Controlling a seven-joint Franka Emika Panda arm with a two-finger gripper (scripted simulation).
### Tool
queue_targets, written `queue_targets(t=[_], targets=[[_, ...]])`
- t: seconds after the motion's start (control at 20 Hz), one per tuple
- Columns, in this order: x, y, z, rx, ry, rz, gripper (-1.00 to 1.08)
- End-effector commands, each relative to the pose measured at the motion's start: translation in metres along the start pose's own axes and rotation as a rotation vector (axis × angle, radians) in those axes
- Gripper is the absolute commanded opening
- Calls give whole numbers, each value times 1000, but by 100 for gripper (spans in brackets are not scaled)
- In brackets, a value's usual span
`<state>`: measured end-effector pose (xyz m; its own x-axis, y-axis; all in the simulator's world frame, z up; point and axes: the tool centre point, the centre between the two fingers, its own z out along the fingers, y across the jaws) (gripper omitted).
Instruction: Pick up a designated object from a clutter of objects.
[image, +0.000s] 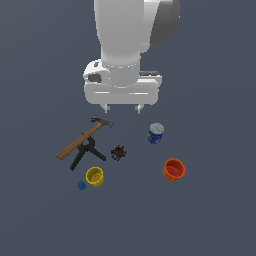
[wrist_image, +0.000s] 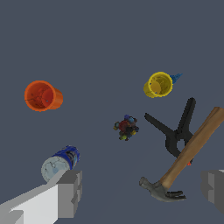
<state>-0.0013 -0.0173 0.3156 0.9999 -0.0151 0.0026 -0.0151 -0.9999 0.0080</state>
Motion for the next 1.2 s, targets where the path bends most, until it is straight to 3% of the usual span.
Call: queue_targets(t=[0.0, 0.7, 1.15], targets=[[0, 0, 0, 0, 0, 0, 100], [3, 18, 6, -5, -22, 4, 100], [26, 30, 28, -1, -20, 5, 100]])
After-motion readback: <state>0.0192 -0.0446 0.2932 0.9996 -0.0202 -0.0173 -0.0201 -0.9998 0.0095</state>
